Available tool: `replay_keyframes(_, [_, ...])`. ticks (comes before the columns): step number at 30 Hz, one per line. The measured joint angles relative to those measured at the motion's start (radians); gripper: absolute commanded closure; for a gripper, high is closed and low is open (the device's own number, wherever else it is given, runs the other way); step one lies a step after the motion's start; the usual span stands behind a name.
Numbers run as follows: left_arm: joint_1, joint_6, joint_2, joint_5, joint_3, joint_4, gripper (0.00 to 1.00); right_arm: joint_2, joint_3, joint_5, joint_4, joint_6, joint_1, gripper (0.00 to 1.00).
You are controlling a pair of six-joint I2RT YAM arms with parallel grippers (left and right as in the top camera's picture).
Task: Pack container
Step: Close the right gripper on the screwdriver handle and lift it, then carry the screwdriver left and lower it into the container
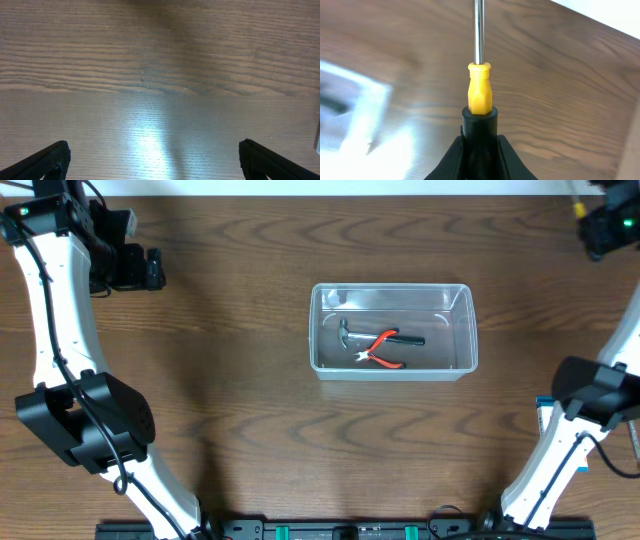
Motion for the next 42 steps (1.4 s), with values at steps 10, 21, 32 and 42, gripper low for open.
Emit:
replay_keyframes(10, [0.0, 0.0, 0.0, 0.0, 0.0, 0.0, 0.02, -0.019, 0.001, -0.125, -0.039, -0.013, 0.222, 0.99])
replay_keyframes(21, [0.0, 0.0, 0.0, 0.0, 0.0, 0.0, 0.02, -0.028, -0.063, -0.026, -0.039, -0.009, 0.52, 0.99])
replay_keyframes(32, [0.0, 0.0, 0.0, 0.0, 0.0, 0.0, 0.02, -0.119, -0.413, 0.049, -0.039, -0.019, 0.656, 0.99])
replay_keyframes(42, [0.0, 0.0, 0.0, 0.0, 0.0, 0.0, 0.02, -0.169, -0.671, 0.059, -0.035, -0.13, 0.67, 0.98])
